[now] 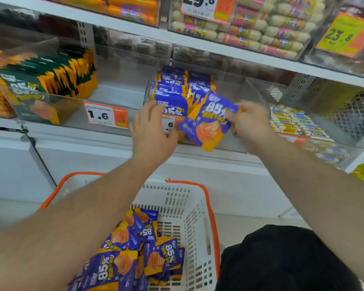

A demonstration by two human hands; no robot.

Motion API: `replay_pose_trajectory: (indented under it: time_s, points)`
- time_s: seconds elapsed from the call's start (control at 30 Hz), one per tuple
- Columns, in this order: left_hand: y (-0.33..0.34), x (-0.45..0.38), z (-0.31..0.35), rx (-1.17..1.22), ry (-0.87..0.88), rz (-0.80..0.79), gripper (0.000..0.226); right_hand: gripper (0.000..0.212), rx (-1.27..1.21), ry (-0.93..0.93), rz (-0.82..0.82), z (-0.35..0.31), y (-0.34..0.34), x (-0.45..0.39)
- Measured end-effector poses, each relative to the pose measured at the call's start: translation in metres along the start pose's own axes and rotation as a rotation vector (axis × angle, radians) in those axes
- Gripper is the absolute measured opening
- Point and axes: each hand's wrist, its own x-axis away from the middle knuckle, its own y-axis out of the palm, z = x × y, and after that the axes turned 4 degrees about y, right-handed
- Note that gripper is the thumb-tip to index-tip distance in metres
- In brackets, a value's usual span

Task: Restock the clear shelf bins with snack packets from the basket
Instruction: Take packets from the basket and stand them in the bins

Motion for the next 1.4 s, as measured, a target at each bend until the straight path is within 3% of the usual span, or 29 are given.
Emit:
replay_pose_trajectory:
  time_s: [0.13,0.3,0.47,0.67,0.77,0.9,1.0,1.07,1.13,1.27,1.4]
  points:
    - [-0.004,-0.034,-0.013,-0.271,-0.047,-0.071,0.098,0.010,0.039,-0.050,0.260,-0.010,-0.011,-0.040]
    - [0.002,-0.042,-0.037,-0.417,-0.025,-0.213,0.096,0.008,0.115,-0.049,0.442,-0.008,-0.007,-0.082]
    - [0.004,-0.040,-0.040,-0.430,0.012,-0.204,0.093,0.010,0.394,0.009,0.293,0.003,0.019,-0.104]
    - [0.004,-0.041,-0.042,-0.475,0.020,-0.241,0.096,0.007,0.707,0.099,-0.011,0.008,0.041,-0.103]
    - [0.003,-0.040,-0.041,-0.489,0.007,-0.294,0.100,0.011,0.838,0.125,-0.044,0.002,0.040,-0.099]
    - [-0.001,-0.042,-0.038,-0.495,0.031,-0.337,0.103,0.023,0.879,-0.010,0.179,0.002,0.036,-0.080]
    - [-0.004,-0.036,-0.040,-0.464,0.042,-0.303,0.104,0.018,0.725,-0.430,0.323,0.007,0.046,-0.050]
    - [-0.003,-0.018,-0.047,-0.420,0.106,-0.207,0.101,0.014,0.575,-0.718,0.321,0.013,0.060,-0.027]
    - [-0.001,0.010,-0.052,-0.349,0.145,-0.204,0.104,0.016,0.544,-0.794,0.273,0.028,0.079,-0.006]
    - [0.001,0.067,-0.066,-0.197,-0.040,-0.568,0.094,0.013,0.555,-0.623,0.089,0.078,0.120,0.033]
    - [0.002,0.113,-0.091,0.020,-0.358,-0.901,0.067,0.009,0.687,-0.113,-0.211,0.145,0.147,0.056]
